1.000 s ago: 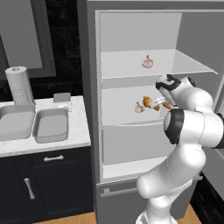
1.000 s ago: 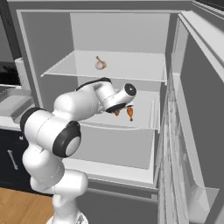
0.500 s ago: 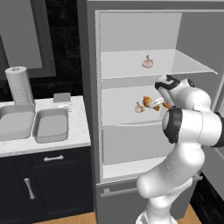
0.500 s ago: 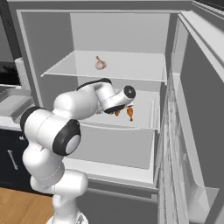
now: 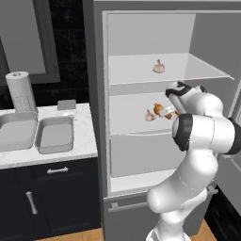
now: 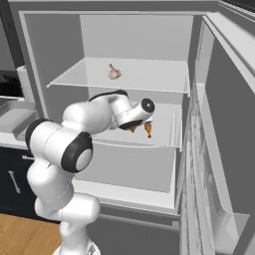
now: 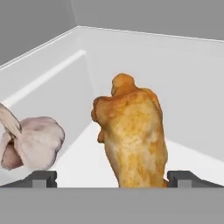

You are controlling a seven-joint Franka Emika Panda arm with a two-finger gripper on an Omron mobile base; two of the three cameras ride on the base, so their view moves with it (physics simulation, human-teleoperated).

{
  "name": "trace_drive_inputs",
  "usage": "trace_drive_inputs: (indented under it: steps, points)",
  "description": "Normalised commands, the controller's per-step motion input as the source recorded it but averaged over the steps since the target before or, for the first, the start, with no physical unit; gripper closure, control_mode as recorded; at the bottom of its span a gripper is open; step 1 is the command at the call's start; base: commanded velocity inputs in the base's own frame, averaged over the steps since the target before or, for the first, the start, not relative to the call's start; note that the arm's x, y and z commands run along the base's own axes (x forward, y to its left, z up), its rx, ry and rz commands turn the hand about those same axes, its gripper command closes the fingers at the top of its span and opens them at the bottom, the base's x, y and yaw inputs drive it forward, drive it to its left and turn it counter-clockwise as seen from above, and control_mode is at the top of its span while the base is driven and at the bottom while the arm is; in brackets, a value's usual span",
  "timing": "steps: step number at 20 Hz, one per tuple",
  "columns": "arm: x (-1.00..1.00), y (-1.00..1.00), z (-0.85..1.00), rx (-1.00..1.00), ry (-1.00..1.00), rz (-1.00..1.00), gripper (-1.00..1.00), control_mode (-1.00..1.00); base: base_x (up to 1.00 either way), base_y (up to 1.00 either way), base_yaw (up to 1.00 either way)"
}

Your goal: Place one garlic and one chicken drumstick in each tupperware on the nearby counter, to pack two identical lunches.

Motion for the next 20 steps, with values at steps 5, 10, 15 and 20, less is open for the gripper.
trace_drive_inputs:
  steps: [5, 10, 15, 20]
  points:
    - [0.15, -0.01, -0.43, 0.00, 0.05, 0.00, -1.00, -1.00, 0.00, 0.00, 0.00]
    - [0.06, 0.00, -0.27, 0.00, 0.00, 0.00, -1.00, -1.00, 0.00, 0.00, 0.00]
    - [0.21, 0.00, 0.00, 0.00, 0.00, -0.01, -1.00, -1.00, 0.00, 0.00, 0.00]
    - [0.04, 0.00, -0.16, 0.00, 0.00, -0.01, -1.00, -1.00, 0.00, 0.00, 0.00]
